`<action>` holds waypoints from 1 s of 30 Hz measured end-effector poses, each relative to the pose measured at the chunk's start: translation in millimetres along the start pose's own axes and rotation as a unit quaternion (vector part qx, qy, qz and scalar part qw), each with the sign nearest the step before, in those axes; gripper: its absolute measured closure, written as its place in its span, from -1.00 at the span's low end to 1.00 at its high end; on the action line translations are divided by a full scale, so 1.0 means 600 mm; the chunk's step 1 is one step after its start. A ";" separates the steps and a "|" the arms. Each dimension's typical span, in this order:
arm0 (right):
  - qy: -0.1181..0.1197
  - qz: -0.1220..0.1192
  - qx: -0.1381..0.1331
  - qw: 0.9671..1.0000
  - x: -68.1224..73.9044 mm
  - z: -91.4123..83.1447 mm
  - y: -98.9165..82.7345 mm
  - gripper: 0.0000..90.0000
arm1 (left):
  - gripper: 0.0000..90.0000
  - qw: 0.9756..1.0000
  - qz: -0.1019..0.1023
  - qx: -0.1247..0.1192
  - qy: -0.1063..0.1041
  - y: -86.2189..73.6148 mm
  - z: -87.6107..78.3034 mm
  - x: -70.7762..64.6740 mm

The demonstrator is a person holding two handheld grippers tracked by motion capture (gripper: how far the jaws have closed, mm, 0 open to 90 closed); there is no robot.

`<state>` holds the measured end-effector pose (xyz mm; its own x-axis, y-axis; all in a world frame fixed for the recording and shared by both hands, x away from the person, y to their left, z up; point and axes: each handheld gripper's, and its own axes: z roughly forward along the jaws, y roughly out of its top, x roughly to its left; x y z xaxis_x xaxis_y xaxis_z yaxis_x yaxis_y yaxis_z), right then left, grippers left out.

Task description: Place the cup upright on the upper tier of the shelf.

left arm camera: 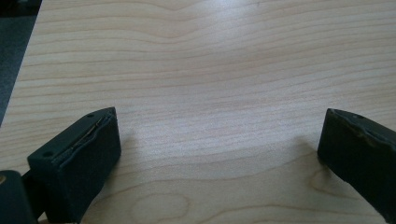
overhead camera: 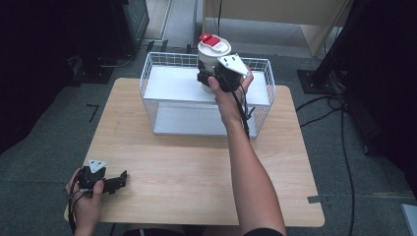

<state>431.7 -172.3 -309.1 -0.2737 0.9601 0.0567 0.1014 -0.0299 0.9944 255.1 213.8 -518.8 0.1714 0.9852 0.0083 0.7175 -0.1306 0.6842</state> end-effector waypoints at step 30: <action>0.048 0.005 0.005 0.999 -0.028 -0.050 -0.026 -0.83 | -1.00 1.000 0.000 0.001 0.000 0.000 0.000 0.000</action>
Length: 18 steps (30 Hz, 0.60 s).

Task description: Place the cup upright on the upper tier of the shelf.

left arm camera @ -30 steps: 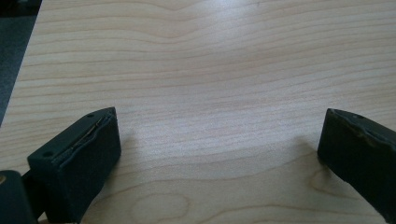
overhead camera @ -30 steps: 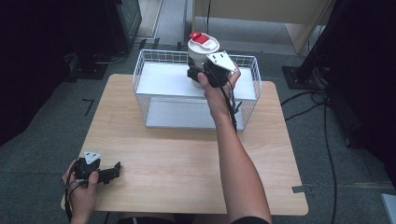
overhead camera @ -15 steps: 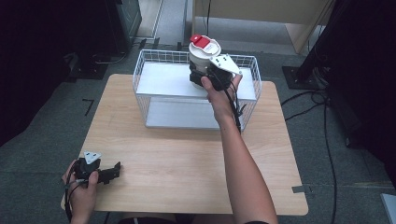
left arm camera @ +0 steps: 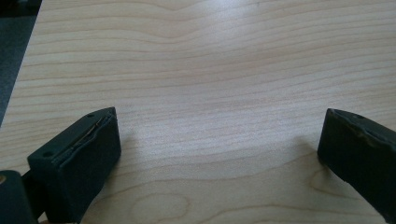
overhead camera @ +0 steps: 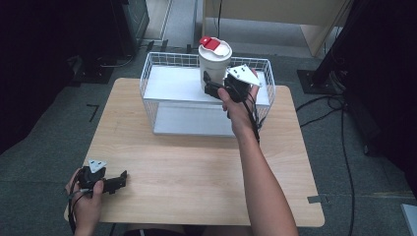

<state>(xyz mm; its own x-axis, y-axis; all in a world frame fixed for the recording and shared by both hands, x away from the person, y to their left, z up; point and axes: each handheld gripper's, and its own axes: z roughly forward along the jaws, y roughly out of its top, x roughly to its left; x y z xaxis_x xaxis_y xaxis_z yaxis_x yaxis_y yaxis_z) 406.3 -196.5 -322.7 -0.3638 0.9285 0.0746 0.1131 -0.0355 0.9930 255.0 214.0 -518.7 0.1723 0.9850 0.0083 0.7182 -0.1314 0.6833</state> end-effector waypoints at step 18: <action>-0.011 -0.017 -0.004 1.000 -0.044 -0.121 -0.072 -0.83 | -1.00 1.000 0.000 -0.001 0.001 0.000 0.000 0.000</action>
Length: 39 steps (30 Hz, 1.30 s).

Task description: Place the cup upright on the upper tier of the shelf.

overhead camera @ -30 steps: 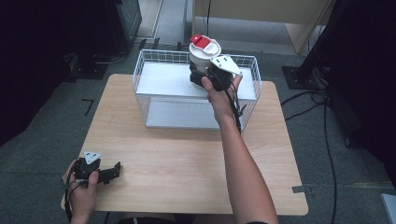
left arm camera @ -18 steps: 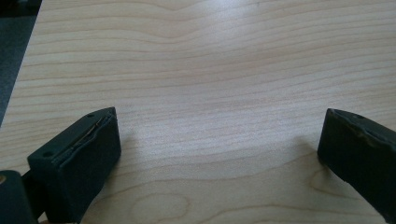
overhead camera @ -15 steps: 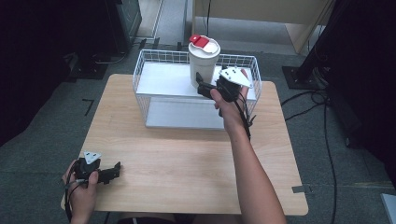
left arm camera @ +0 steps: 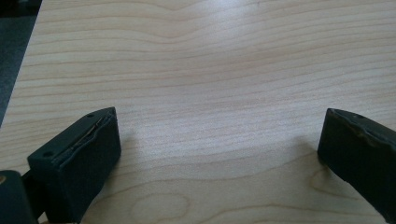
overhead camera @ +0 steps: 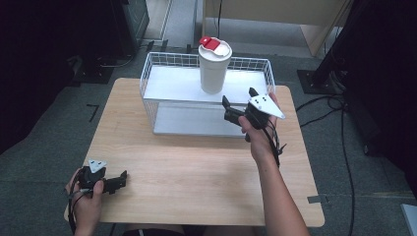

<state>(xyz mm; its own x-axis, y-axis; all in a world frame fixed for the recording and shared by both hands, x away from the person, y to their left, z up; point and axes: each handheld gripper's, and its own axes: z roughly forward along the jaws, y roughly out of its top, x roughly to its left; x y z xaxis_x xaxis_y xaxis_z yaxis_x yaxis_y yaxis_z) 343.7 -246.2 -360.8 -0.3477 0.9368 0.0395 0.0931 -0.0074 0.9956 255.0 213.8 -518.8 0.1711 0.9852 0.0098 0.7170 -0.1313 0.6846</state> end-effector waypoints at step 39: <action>-0.071 0.003 0.053 0.996 -0.079 -0.175 -0.159 -0.83 | -1.00 1.000 0.000 0.001 0.000 0.000 0.000 0.000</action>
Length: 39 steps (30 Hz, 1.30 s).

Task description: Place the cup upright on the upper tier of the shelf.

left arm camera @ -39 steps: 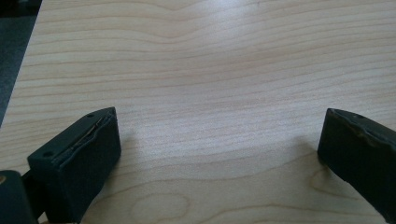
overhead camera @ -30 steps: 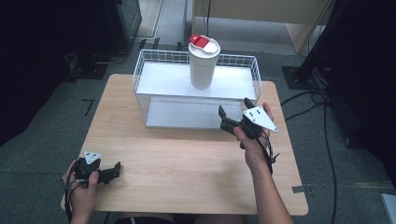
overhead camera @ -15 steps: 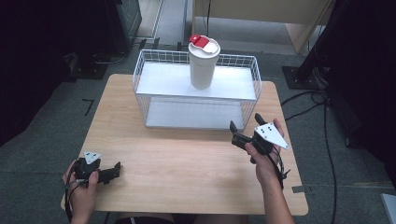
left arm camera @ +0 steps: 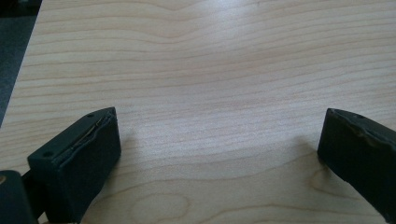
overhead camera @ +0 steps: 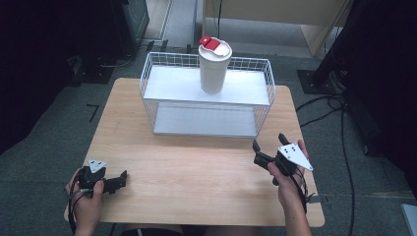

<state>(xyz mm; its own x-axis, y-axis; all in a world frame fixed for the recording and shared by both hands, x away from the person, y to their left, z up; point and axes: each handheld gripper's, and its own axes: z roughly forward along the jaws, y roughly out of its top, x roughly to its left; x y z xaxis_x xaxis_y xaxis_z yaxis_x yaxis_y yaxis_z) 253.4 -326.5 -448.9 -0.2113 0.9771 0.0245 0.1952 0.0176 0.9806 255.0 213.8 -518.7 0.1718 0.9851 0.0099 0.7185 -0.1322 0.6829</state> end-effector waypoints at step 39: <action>-0.119 0.009 0.122 0.985 -0.108 -0.103 -0.137 -0.83 | -1.00 1.000 -0.001 -0.001 0.000 0.000 0.000 0.000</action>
<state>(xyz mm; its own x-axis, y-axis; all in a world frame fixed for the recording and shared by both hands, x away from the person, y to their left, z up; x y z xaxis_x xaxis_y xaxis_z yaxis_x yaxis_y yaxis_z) 192.0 -404.1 -519.2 0.0195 0.9993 -0.0330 0.4267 0.0215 0.9042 254.9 213.6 -518.8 0.1707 0.9853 0.0091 0.7178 -0.1306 0.6839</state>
